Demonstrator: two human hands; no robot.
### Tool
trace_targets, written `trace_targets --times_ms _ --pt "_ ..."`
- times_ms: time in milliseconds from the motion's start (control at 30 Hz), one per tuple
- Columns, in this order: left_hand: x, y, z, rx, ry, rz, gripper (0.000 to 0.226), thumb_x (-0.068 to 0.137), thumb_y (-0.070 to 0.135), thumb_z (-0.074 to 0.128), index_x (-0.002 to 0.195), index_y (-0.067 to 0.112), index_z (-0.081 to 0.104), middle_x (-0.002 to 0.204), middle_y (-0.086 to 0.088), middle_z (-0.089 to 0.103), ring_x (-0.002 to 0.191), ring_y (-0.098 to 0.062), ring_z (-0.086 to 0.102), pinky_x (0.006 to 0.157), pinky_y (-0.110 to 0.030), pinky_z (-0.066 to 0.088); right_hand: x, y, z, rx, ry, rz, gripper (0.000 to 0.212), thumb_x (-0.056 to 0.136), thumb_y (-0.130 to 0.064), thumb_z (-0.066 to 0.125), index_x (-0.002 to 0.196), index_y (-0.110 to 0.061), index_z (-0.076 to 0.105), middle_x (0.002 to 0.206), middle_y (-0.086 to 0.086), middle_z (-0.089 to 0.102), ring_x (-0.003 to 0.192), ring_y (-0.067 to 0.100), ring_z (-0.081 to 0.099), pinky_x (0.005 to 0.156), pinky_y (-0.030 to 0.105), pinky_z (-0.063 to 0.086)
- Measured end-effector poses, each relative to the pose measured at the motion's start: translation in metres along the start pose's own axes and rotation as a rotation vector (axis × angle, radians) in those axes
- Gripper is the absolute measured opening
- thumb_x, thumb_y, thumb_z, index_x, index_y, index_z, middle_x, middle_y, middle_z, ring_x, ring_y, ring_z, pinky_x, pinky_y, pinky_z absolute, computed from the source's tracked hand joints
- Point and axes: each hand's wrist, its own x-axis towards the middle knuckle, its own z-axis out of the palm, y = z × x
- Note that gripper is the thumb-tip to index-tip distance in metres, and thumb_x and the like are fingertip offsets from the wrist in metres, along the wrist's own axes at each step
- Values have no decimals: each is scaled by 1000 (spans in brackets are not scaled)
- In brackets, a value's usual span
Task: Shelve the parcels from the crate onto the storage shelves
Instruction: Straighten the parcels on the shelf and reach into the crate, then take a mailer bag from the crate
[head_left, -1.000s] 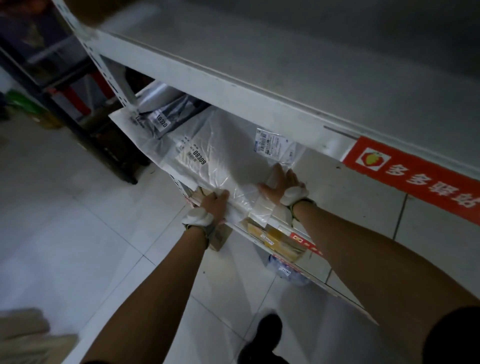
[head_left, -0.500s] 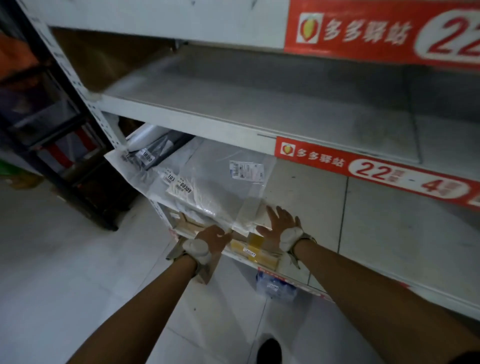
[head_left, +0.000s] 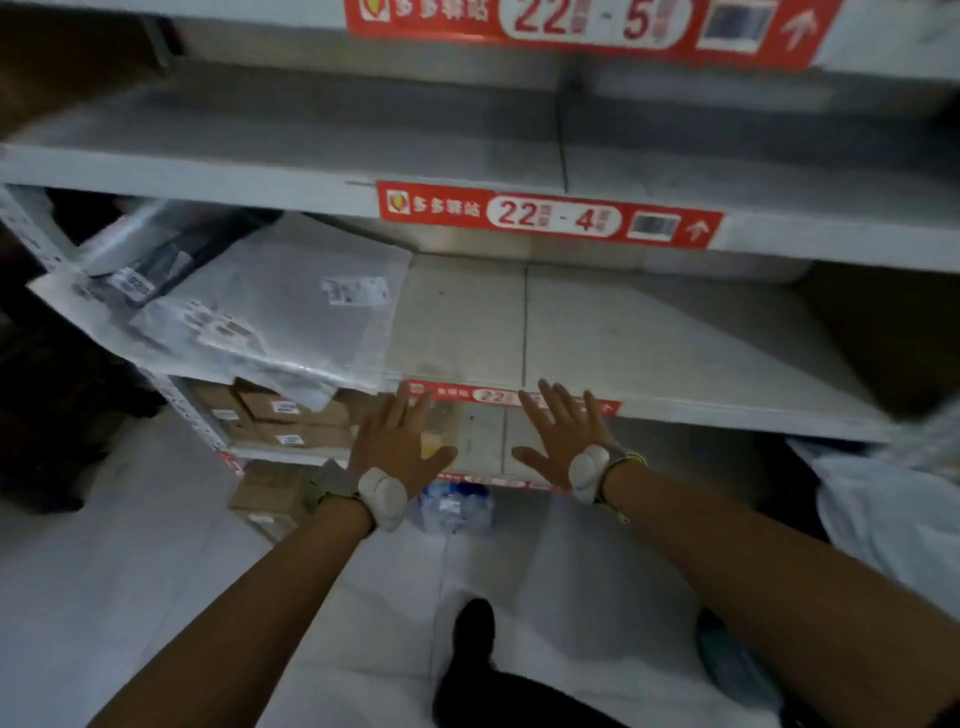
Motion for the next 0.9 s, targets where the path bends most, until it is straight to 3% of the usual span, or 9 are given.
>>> trace_targets --times_ms 133,300,567,733,900 --pt "-8 44 27 -8 -49 128 104 73 84 26 157 24 18 163 -8 19 146 -36 26 114 -56 28 -60 49 8 -23 14 109 87 91 -74 22 157 -28 -10 166 5 -9 153 27 -7 122 55 -2" --pt "-6 120 40 -48 -160 251 106 69 87 17 157 30 3 166 -5 1 152 -29 5 121 -51 15 -128 126 17 -39 -17 289 83 93 -72 27 159 -27 5 166 6 -1 153 27 2 121 59 3" --pt "22 234 68 -20 -233 365 96 82 73 44 158 25 9 166 -2 1 152 -27 8 121 -48 21 -192 235 46 58 -97 507 78 97 -65 31 158 -31 -3 166 3 -7 153 24 -6 120 57 -5" --pt "40 342 105 -6 -388 322 85 91 58 55 157 22 15 166 -5 4 152 -26 6 122 -41 18 -236 320 78 111 -168 577 81 96 -65 34 158 -28 -2 166 5 -6 153 26 -4 120 58 1" --pt "48 434 152 -26 -572 337 84 89 57 59 155 22 21 162 -3 21 149 -26 20 118 -40 28 -286 398 120 248 -273 706 79 97 -63 35 158 -29 -3 166 2 -7 153 25 -1 121 56 2"
